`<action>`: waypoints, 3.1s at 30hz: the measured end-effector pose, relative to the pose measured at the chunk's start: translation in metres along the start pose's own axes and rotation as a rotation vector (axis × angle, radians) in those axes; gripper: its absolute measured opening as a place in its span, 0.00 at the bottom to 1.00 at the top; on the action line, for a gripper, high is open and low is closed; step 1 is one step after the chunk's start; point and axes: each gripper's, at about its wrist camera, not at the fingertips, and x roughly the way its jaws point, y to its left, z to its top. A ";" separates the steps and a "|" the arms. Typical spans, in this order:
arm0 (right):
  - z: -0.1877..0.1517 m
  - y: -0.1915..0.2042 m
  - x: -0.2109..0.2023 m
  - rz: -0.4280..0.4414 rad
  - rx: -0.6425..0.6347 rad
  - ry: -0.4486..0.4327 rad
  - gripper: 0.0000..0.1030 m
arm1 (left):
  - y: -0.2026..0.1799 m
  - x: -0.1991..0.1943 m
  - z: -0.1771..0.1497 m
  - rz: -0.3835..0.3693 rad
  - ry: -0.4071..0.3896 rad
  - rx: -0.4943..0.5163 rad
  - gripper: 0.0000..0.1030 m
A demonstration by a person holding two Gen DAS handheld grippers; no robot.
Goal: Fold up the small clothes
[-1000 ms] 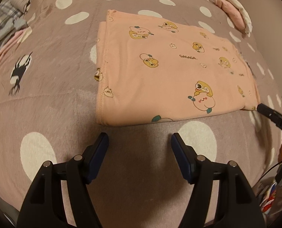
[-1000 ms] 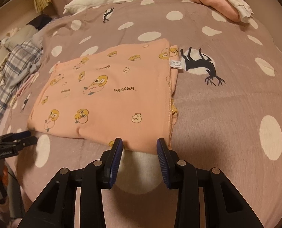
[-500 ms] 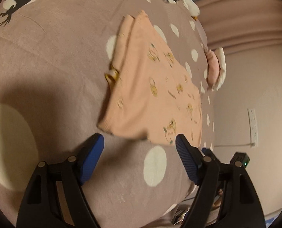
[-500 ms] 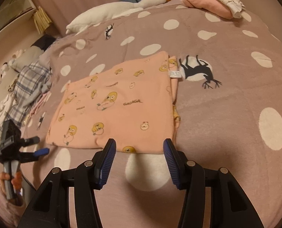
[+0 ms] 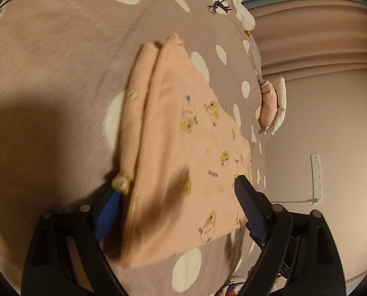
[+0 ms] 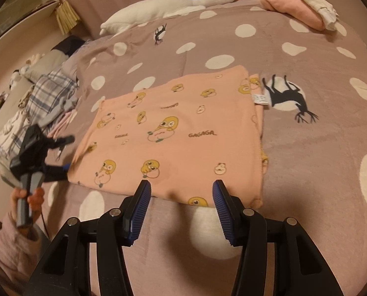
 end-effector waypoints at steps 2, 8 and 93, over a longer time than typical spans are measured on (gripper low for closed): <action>0.002 0.003 0.005 0.015 -0.005 0.008 0.51 | -0.004 0.007 0.008 0.008 0.006 0.012 0.86; 0.016 0.023 0.026 0.047 -0.049 0.029 0.51 | -0.002 0.015 0.025 -0.026 -0.027 -0.024 0.83; 0.064 -0.061 0.059 0.458 0.418 0.076 0.72 | -0.112 0.059 -0.059 0.224 0.143 0.445 0.61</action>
